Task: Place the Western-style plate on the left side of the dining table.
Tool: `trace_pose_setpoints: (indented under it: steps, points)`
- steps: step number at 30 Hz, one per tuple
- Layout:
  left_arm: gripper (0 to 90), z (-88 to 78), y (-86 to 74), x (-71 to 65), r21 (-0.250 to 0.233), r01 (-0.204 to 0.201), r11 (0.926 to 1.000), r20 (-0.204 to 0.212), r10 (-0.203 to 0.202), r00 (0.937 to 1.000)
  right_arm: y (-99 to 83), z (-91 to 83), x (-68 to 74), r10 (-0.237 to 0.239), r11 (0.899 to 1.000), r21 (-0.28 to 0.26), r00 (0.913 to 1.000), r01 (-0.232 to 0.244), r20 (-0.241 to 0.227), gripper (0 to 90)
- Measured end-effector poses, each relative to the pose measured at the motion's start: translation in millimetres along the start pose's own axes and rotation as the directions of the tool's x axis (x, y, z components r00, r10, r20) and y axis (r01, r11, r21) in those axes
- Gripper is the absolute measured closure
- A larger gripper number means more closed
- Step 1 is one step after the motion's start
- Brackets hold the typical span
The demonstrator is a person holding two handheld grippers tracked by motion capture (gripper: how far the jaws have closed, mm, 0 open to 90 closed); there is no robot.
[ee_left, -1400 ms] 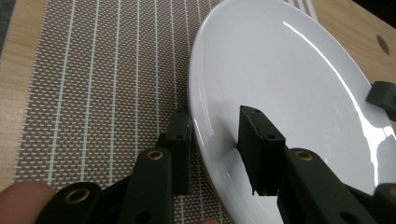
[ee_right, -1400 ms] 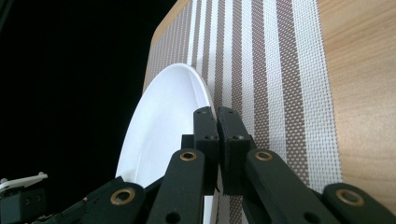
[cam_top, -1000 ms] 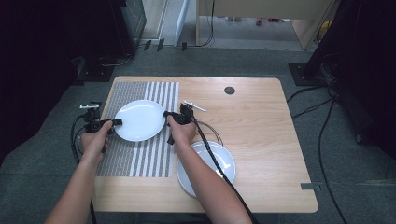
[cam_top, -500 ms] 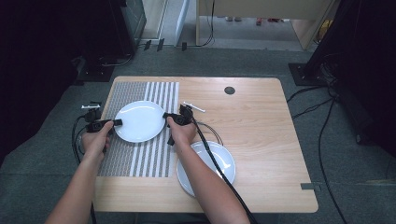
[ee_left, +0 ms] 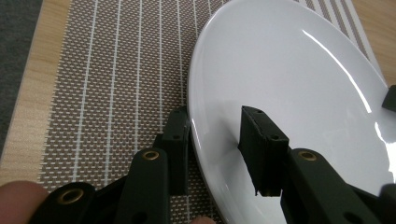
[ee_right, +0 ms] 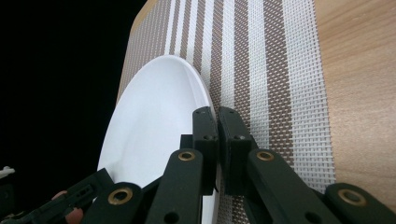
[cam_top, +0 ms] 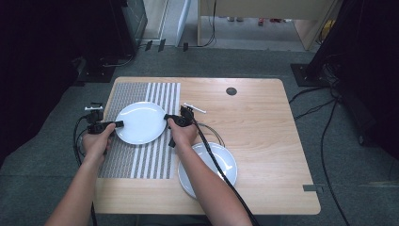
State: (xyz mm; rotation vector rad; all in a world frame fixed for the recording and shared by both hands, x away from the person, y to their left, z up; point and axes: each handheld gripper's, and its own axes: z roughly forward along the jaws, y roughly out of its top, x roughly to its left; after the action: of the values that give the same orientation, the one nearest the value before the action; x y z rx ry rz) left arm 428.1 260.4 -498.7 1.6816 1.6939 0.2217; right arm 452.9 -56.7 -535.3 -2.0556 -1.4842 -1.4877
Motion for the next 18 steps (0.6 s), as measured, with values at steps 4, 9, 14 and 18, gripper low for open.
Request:
trace_pose_setpoints:
  steps: [4, 9, 14, 18]
  points:
    - [61.4, 0.2, -0.5, -5.8, 0.005, -0.055, 0.9985, -0.046, 0.055, 0.9975, 0.2, 0.0, 0.2, -0.006, 1.0, 0.0, 1.0, 0.006, 0.002, 87.8]
    - [56.5, -0.1, -0.7, -12.0, 0.007, -0.099, 0.9951, -0.09, 0.099, 0.991, 0.3, -0.6, 2.4, -0.03, 1.0, -0.002, 0.9995, 0.03, 0.006, 86.9]
    - [49.1, -7.5, 2.0, -16.0, -0.034, -0.116, 0.9927, -0.119, 0.111, 0.9867, -0.1, -1.8, 6.0, -0.074, 0.997, -0.026, 0.9973, 0.074, 0.002, 72.6]
    - [41.9, -15.9, 5.0, -18.6, -0.049, -0.122, 0.9913, -0.136, 0.114, 0.984, 1.5, -6.1, 14.8, -0.136, 0.988, -0.074, 0.9906, 0.137, 0.006, 62.5]
